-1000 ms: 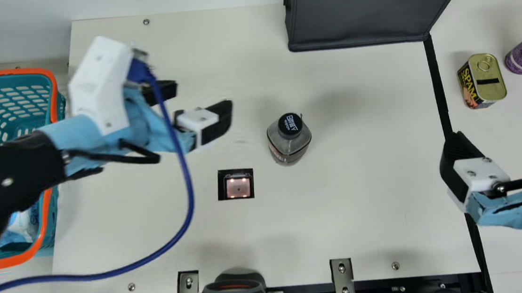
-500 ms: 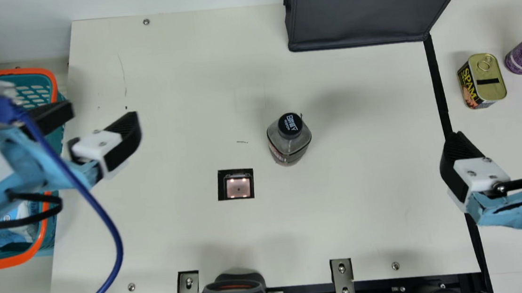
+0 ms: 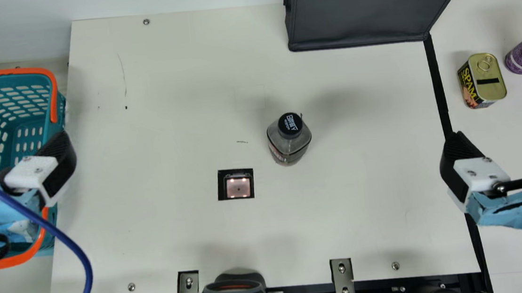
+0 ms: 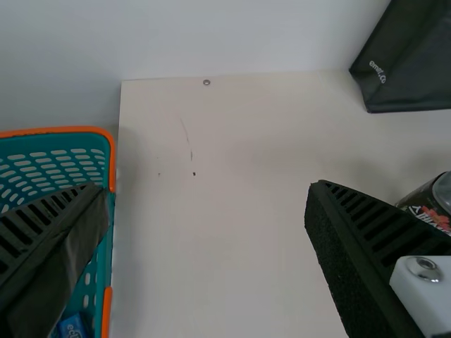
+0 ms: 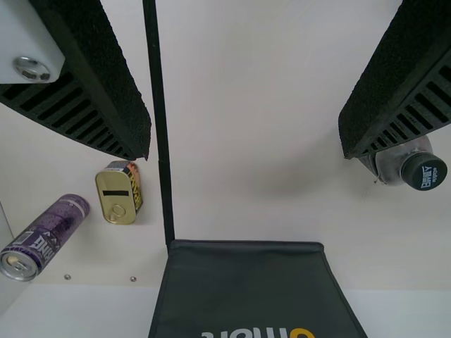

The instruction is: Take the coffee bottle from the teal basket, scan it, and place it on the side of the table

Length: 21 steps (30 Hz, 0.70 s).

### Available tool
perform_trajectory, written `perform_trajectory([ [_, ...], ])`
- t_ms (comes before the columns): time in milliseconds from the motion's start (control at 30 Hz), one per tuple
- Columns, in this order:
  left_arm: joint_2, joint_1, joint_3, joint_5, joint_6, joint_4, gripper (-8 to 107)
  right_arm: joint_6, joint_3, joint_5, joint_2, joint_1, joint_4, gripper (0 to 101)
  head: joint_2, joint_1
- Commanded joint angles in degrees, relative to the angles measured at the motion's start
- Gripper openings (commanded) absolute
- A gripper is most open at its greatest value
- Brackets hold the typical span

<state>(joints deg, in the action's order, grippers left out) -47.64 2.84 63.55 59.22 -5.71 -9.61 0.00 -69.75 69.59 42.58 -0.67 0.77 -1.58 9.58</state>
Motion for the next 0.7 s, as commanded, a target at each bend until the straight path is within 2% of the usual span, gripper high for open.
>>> perform_trajectory([
  [0,0.0,0.0,0.0,0.0,0.0,0.0,90,0.0,0.0,0.0,0.0,0.0,0.0,95,0.0,-1.7],
  [333,0.0,0.0,0.0,0.0,0.0,0.0,90,3.2,2.1,0.3,0.9,-10.7,2.4,95,0.0,-1.7],
  [667,0.0,0.0,0.0,0.0,0.0,0.0,90,1.8,4.2,0.3,2.2,-17.3,-0.7,95,0.0,-1.7],
])
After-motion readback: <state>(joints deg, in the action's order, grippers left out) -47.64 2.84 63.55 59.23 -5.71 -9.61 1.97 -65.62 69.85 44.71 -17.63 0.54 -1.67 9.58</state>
